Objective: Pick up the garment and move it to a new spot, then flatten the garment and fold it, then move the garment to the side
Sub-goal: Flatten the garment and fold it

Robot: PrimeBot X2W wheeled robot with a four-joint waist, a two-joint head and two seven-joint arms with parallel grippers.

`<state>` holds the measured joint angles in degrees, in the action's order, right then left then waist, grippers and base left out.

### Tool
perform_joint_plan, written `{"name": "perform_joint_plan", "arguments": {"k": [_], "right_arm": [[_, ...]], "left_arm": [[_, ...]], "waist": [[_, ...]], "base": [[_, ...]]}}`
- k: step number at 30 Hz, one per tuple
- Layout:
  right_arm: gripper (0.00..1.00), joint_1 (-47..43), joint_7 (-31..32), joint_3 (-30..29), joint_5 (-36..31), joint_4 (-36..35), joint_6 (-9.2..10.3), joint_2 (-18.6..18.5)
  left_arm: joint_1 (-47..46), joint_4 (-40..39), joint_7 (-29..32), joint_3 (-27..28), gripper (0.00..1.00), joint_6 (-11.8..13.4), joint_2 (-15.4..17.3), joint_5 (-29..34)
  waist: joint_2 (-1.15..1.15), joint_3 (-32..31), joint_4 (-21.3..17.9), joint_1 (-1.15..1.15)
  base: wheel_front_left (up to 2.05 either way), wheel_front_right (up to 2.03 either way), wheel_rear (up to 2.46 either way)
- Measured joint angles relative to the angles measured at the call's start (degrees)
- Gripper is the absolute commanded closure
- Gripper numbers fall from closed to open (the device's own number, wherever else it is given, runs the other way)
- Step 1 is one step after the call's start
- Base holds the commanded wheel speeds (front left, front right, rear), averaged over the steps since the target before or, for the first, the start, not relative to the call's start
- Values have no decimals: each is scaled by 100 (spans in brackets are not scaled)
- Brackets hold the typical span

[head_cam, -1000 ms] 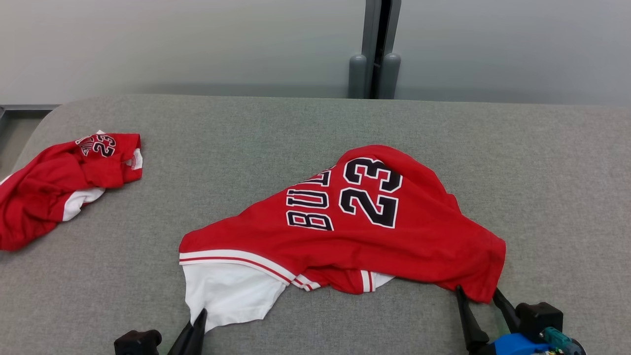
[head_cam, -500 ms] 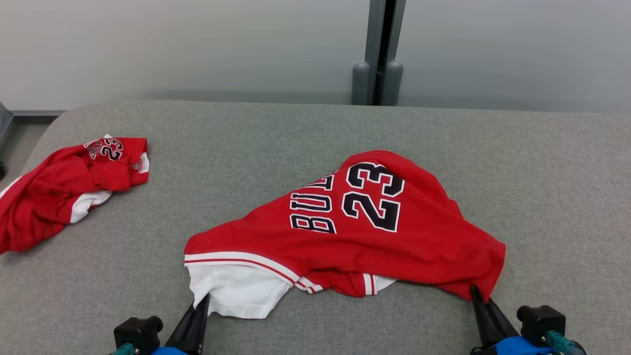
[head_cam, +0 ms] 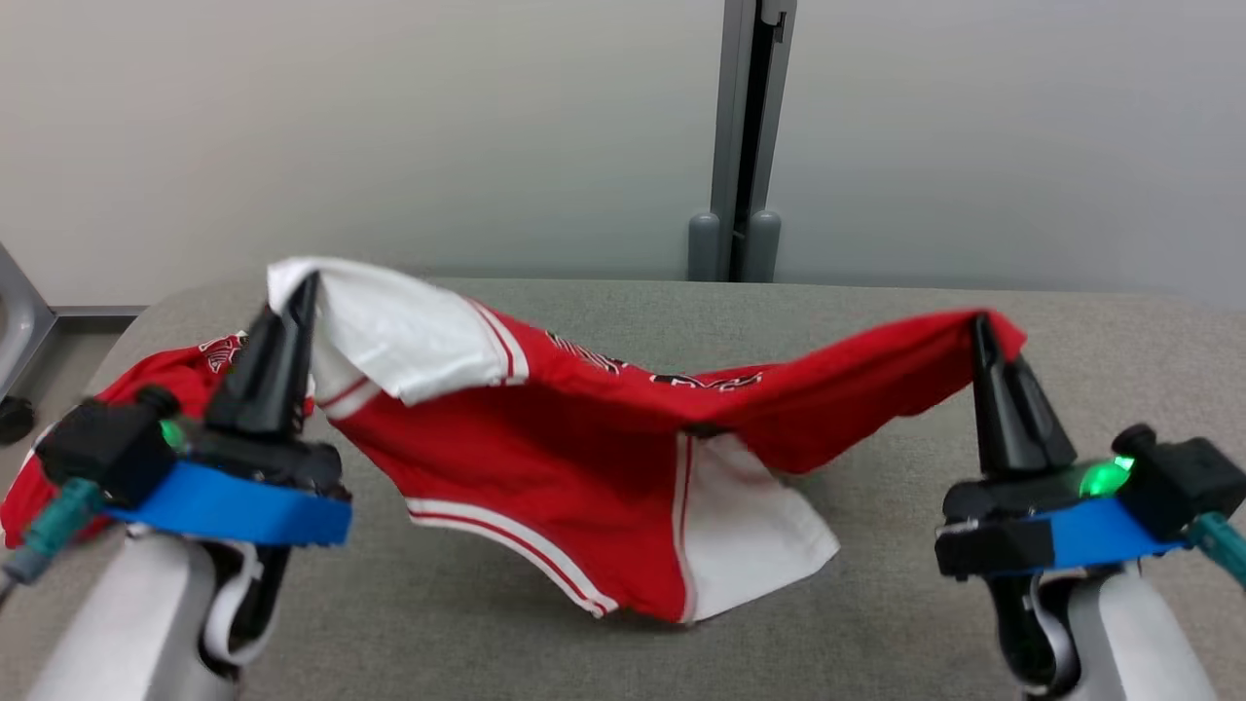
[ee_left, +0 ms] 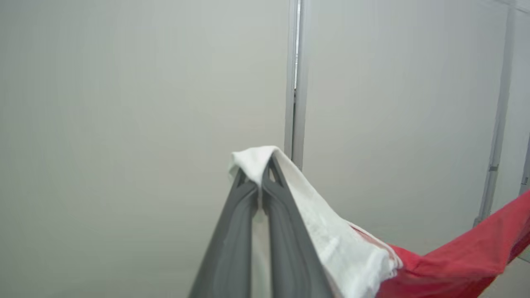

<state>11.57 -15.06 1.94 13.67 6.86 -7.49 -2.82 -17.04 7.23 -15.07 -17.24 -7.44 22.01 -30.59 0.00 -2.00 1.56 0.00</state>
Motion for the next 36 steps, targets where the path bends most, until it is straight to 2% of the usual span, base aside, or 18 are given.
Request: {"name": "perform_joint_plan", "arguments": {"k": [4,8,13,16,20,25,28,32,36], "right_arm": [[100,516,76,27,226,-401,0,-176],[100,1521,665,-34,420,-973,0,-575],[100,2229,1018,25,341,-896,0,-793],[100,2747,1159,45,246,-512,0,-802],[100,3543,1161,4,-133,305,0,-681],[100,4792,716,-344,-867,1236,-2,-389],[100,5344,478,-675,-1173,1662,-1,-267],[100,5516,286,-926,-1368,2146,-1,-148],[100,5010,156,-849,-1430,2536,-2,-109]], "left_arm": [[-637,-256,0,-63,100,0,345,-65],[-1764,-422,366,-191,100,0,739,-532],[-2398,-260,782,-342,100,0,856,-848],[-2766,-26,1017,-448,100,0,936,-1007],[-3267,511,1032,-525,100,0,912,-1050],[-4326,1482,460,-332,100,0,840,-803],[-4829,1868,178,-201,100,0,684,-716],[-4947,2196,32,-157,100,0,542,-713],[-4221,2280,15,-114,100,0,455,-790]], "waist": [[0,-64,-43,0],[0,-26,-107,0],[0,150,-169,0],[0,413,-274,0],[0,912,-406,2],[0,1537,-492,3],[0,1775,-458,3],[0,1913,-376,3],[0,1844,-344,1]], "base": [[0,0,0],[0,0,0],[0,0,0],[0,0,0],[0,0,0],[0,0,0],[0,0,0],[0,0,0],[0,0,0]]}}
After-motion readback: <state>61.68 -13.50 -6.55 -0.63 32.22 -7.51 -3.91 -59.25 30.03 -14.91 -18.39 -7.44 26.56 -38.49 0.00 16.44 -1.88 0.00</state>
